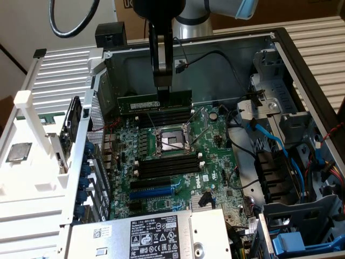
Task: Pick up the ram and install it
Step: 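Insert the ram into the slot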
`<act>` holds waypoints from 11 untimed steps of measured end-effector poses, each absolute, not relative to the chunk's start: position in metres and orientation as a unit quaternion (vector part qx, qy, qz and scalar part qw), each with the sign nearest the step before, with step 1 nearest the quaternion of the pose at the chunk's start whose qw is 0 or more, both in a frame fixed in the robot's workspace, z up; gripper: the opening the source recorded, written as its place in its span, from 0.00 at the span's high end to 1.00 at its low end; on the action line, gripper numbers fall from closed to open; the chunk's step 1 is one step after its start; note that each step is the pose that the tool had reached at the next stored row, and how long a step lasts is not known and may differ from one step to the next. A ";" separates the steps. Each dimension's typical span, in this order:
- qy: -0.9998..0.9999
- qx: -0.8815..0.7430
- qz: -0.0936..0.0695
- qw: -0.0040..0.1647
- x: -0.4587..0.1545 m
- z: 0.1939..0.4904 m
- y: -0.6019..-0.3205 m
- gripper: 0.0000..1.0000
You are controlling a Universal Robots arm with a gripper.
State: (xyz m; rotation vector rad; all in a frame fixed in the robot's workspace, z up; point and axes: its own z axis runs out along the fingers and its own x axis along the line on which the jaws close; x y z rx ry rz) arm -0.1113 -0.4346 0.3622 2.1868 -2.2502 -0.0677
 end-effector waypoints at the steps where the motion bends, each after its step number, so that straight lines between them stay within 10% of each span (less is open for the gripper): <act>1: -0.717 0.697 -0.022 0.002 -0.111 0.362 -0.435 0.88; 11: -0.717 0.697 -0.022 0.001 -0.110 0.351 -0.421 0.88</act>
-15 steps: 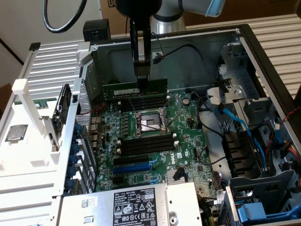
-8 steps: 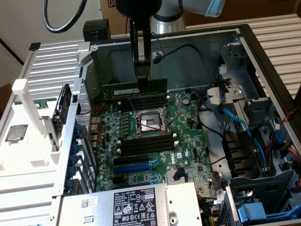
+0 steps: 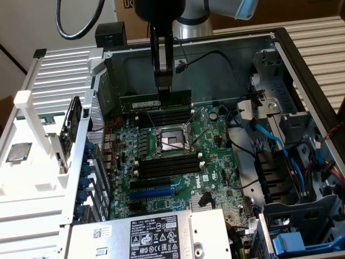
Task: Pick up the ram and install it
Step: 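Insert the ram into the slot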
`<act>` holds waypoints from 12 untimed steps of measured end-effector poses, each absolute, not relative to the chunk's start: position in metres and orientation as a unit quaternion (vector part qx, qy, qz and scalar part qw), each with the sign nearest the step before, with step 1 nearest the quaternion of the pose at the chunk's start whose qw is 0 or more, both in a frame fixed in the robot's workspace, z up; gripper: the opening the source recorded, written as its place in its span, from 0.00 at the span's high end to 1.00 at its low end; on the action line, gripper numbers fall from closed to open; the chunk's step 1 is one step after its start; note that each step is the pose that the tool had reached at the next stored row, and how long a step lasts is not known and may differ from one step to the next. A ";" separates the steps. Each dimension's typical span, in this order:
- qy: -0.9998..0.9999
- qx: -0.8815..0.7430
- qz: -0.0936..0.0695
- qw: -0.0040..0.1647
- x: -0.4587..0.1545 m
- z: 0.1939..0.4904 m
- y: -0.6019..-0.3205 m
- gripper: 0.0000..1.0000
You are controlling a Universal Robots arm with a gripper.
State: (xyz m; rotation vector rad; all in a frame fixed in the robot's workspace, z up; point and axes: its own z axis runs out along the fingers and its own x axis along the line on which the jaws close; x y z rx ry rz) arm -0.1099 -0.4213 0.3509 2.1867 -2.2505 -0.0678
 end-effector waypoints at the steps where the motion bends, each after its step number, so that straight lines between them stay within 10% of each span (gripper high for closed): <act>1: -0.717 0.697 -0.022 0.002 -0.110 0.349 -0.421 0.88; 12: -0.717 0.697 -0.022 0.001 -0.099 0.318 -0.419 0.88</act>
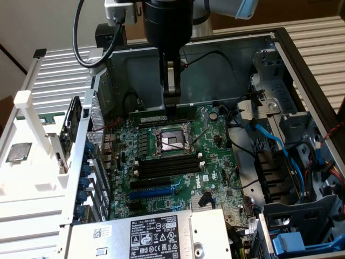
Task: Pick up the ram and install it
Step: 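Insert the ram into the slot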
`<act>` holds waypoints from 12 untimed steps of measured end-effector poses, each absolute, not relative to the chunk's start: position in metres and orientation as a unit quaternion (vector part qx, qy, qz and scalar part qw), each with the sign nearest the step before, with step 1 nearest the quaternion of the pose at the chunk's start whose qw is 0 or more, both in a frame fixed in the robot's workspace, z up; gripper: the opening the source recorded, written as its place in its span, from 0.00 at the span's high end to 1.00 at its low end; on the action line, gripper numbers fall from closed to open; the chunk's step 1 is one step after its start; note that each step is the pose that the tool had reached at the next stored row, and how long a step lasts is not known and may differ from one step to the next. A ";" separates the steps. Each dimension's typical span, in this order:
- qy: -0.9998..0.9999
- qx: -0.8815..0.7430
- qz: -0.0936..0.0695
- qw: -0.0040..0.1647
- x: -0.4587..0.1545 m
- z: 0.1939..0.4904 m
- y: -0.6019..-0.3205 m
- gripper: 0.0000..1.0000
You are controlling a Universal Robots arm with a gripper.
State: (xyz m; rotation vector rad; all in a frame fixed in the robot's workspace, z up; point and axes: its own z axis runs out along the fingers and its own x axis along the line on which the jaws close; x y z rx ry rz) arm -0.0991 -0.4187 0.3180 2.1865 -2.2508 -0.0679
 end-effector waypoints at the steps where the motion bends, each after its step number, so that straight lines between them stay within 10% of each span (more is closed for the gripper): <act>1: -0.717 0.697 -0.022 0.001 -0.099 0.316 -0.419 0.88; 12: -0.717 0.697 -0.022 0.001 -0.097 0.296 -0.421 0.88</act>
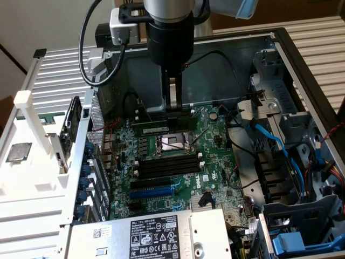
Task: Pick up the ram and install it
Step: 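Insert the ram into the slot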
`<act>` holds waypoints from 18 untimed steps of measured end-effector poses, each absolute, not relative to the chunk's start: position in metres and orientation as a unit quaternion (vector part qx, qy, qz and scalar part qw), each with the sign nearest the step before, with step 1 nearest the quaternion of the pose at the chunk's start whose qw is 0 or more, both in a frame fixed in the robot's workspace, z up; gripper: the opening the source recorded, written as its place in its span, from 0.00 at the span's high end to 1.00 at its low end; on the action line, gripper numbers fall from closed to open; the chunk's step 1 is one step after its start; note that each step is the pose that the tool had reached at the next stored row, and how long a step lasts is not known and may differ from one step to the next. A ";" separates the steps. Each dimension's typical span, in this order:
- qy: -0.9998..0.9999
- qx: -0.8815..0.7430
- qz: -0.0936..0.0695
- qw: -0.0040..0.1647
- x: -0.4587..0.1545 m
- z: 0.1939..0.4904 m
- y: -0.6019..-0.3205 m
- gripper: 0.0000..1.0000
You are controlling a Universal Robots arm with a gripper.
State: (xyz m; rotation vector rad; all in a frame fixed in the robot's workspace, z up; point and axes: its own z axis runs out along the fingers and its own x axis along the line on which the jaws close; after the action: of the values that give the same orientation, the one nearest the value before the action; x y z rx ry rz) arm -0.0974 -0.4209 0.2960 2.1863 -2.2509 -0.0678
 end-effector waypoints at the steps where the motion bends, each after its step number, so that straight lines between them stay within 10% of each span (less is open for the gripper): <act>1: -0.717 0.697 -0.022 0.002 -0.097 0.294 -0.421 0.88; 18: -0.717 0.697 -0.022 0.001 -0.093 0.270 -0.432 0.88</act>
State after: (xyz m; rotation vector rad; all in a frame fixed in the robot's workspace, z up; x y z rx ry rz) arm -0.0928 -0.4325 0.2698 2.1864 -2.2510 -0.0679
